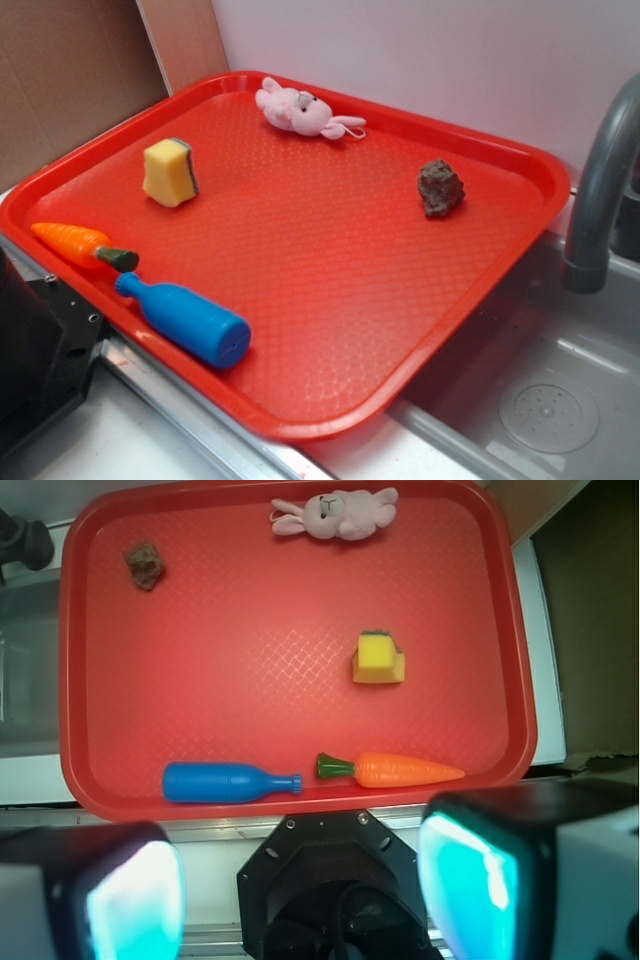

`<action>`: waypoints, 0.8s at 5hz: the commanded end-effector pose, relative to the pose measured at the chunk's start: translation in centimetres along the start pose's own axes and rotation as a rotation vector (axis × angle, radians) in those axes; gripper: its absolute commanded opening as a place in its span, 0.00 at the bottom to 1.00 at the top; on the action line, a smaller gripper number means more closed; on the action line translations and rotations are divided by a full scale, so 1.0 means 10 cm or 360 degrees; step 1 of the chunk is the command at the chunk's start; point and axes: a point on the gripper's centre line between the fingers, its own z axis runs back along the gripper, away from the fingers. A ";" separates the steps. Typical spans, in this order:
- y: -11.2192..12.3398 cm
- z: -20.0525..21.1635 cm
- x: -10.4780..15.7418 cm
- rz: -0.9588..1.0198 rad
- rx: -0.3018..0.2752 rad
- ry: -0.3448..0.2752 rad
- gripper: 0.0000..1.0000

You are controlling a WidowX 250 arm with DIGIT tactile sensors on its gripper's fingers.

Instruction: Grab the rock.

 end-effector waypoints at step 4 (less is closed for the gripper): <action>-0.70 -0.57 1.29 0.0586 0.0162 -0.0282 1.00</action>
